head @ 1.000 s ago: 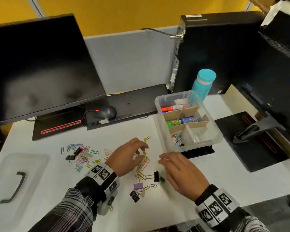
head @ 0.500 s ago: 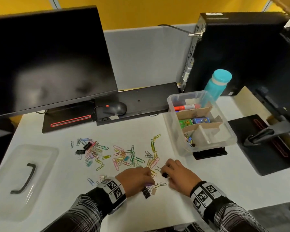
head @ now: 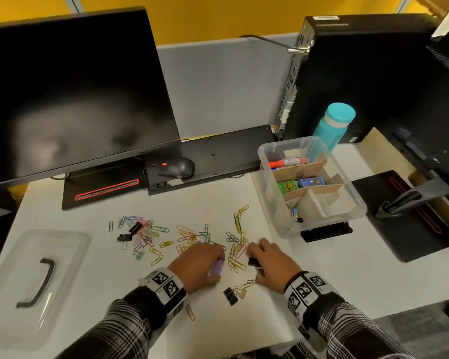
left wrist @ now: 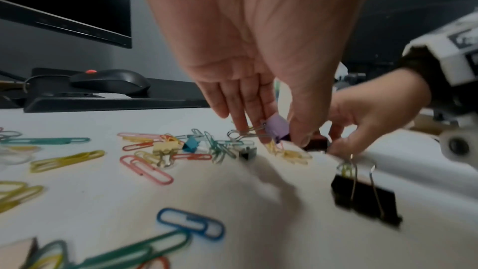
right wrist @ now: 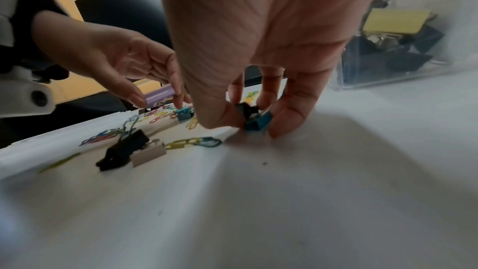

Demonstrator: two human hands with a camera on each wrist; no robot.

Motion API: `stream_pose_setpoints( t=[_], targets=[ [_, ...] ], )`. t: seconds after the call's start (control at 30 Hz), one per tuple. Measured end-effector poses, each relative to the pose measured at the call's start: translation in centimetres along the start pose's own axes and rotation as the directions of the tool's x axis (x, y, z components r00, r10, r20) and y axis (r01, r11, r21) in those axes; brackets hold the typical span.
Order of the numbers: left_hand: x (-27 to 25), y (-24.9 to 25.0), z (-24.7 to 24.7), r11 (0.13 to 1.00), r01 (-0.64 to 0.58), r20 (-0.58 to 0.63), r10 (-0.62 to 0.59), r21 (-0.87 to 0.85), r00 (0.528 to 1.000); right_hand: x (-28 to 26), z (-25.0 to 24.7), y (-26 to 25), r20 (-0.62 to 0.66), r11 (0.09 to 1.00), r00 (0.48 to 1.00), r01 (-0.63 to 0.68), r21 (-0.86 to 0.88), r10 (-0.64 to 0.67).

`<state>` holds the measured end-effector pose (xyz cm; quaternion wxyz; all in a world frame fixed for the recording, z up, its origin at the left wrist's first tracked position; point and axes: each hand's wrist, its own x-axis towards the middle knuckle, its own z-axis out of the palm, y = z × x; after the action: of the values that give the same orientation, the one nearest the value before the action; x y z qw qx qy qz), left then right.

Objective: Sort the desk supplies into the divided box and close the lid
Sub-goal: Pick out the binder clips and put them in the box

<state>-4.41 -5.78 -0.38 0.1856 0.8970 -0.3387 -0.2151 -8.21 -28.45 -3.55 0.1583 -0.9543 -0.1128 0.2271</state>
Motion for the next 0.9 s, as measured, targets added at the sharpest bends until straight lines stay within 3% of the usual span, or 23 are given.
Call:
stream_pose_setpoints(
  t=[0.07,0.17,0.37,0.47,0.53,0.6,0.63,0.67,0.73,0.8,0.83,0.9],
  targets=[
    [-0.5,0.1,-0.8,0.988,0.063,0.062,-0.055,-0.139,0.997,0.2,-0.1,0.0,0.000,0.999,0.999,-0.040,0.029,0.040],
    [-0.7,0.5,-1.2,0.972,0.095,0.100,-0.074,-0.217,0.992,0.5,-0.2,-0.3,0.003,0.997,0.997,-0.079,0.025,0.079],
    [-0.6,2.0,0.9,0.976,0.188,0.156,-0.170,-0.111,0.973,0.8,0.2,-0.4,-0.018,0.992,0.992,-0.123,0.008,0.123],
    [-0.8,2.1,2.5,0.977,0.215,0.227,-0.207,-0.010,0.952,0.6,-0.1,0.2,-0.026,0.979,0.990,-0.133,0.152,0.138],
    [-0.9,2.3,3.3,0.975,0.219,0.239,-0.220,0.031,0.946,0.3,-0.4,0.9,-0.039,0.918,0.985,-0.140,0.370,0.166],
    [-0.8,2.6,3.7,0.978,0.199,0.215,-0.209,0.069,0.954,-0.1,-0.7,1.3,-0.021,0.761,0.973,-0.165,0.627,0.228],
    [-0.7,2.7,3.8,0.979,0.176,0.194,-0.193,0.100,0.962,-0.2,-0.9,1.3,0.010,0.629,0.967,-0.174,0.758,0.255],
    [-0.6,2.8,3.9,0.980,0.152,0.170,-0.173,0.128,0.970,-0.3,-1.1,1.2,0.053,0.457,0.959,-0.180,0.871,0.277],
    [-0.3,3.0,3.8,0.978,0.120,0.121,-0.141,0.168,0.983,-0.6,-1.6,0.7,0.174,0.006,0.944,-0.183,0.983,0.279],
    [-0.2,3.1,3.6,0.977,0.109,0.090,-0.127,0.183,0.988,-1.0,-2.2,0.3,0.244,-0.392,0.953,-0.159,0.906,0.179],
    [-0.3,3.1,3.4,0.978,0.112,0.087,-0.129,0.177,0.988,-1.2,-2.3,0.2,0.240,-0.506,0.964,-0.149,0.850,0.118],
    [-0.5,2.8,3.1,0.980,0.136,0.088,-0.150,0.146,0.985,-1.4,-2.6,-0.2,0.218,-0.591,0.975,-0.154,0.792,0.037]
  ],
)
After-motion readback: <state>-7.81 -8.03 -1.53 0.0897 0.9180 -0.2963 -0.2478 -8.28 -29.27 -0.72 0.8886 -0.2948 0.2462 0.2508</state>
